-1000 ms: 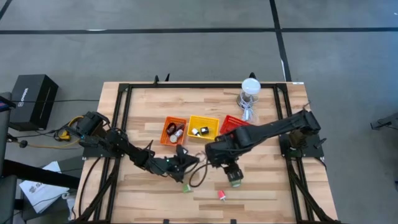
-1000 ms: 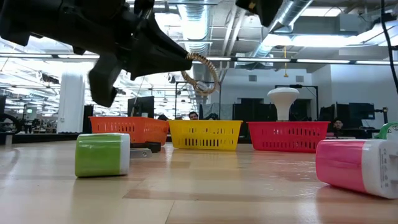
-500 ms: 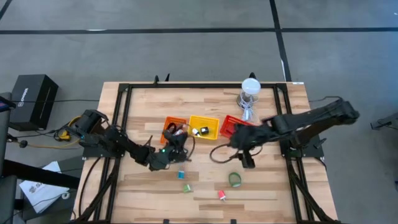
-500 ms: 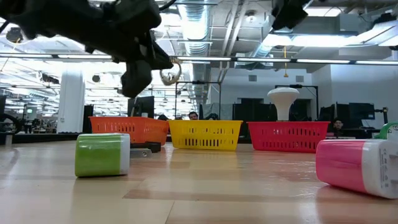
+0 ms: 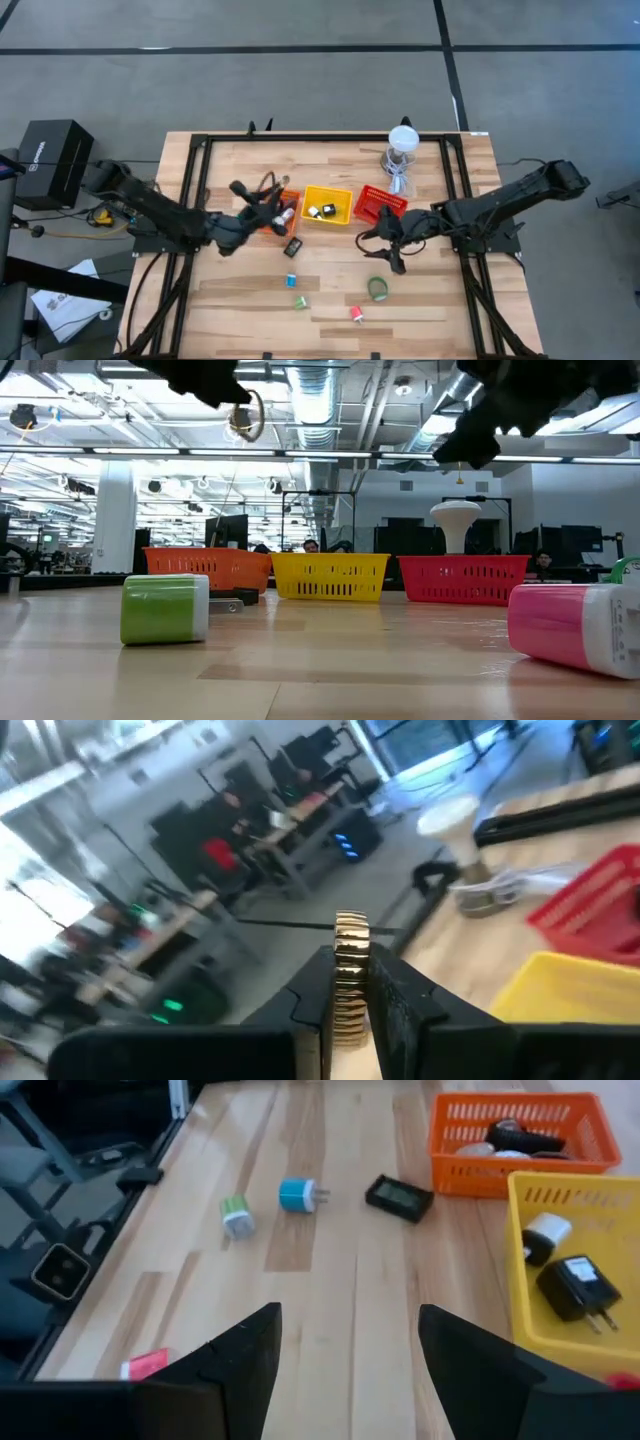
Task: Pick & Place Office items
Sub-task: Put the gold wristwatch into the orange bin
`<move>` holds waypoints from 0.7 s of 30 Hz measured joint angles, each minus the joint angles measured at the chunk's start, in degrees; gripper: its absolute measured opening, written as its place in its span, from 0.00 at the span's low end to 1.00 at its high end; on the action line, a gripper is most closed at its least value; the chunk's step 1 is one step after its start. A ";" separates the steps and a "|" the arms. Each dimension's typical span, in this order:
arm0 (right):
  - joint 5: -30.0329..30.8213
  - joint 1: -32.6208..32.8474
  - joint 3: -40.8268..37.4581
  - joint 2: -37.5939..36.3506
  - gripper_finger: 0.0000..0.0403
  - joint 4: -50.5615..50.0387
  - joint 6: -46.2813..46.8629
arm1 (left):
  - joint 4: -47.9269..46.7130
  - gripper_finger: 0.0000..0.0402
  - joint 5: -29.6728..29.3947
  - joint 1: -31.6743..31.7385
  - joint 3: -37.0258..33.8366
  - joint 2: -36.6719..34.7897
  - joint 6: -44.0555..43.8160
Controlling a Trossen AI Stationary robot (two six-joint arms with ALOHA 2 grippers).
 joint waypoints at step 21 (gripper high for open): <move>-0.03 -0.94 0.66 0.55 0.56 1.97 0.15 | -45.76 0.10 45.23 12.47 -4.18 -10.07 -48.27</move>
